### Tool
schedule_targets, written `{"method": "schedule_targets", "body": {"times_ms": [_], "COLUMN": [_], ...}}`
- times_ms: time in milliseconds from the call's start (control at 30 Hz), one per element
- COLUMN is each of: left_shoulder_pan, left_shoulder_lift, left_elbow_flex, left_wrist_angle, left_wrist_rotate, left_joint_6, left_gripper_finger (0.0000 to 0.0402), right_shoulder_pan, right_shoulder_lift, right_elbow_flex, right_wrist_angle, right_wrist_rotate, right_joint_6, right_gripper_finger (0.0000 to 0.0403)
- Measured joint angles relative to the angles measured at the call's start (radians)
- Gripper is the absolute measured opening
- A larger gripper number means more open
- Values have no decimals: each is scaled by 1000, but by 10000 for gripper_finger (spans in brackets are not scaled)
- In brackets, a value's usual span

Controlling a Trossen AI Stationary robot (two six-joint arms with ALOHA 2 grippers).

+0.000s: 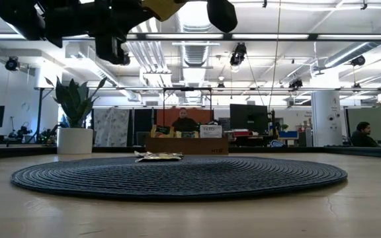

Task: Pick & Place Tea
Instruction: Put the yellow tea bag into the middle section of the wooden organizer

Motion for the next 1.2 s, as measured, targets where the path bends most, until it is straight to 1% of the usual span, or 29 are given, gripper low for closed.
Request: {"method": "schedule_targets", "body": {"times_ms": [167,367,467,633,733,1000,1200], "left_shoulder_pan": [-2,-3,-4,-4,-4,-4,-4], "left_shoulder_lift": [10,24,30,41,42,42,42], "left_elbow_flex": [0,0,0,0,0,0,0], "left_wrist_angle": [4,4,5,6,4,5,8], "left_wrist_rotate": [35,37,37,34,34,22,6], "left_joint_6": [3,33,51,73,84,117,137], "left_gripper_finger": [68,66,52,9,2,1,1], "right_shoulder_pan": [-10,-13,-12,-13,-13,-13,-12], "right_shoulder_lift": [0,0,0,1,1,1,1], "right_elbow_flex": [0,-1,-1,-2,-2,-2,-2], "right_wrist_angle": [0,0,0,-2,-7,-7,-28], "right_wrist_rotate": [0,-8,-11,-19,-19,-18,-15], "right_joint_6": [0,0,5,15,54,144,252], "right_gripper_finger": [13,13,13,13,13,13,13]}}
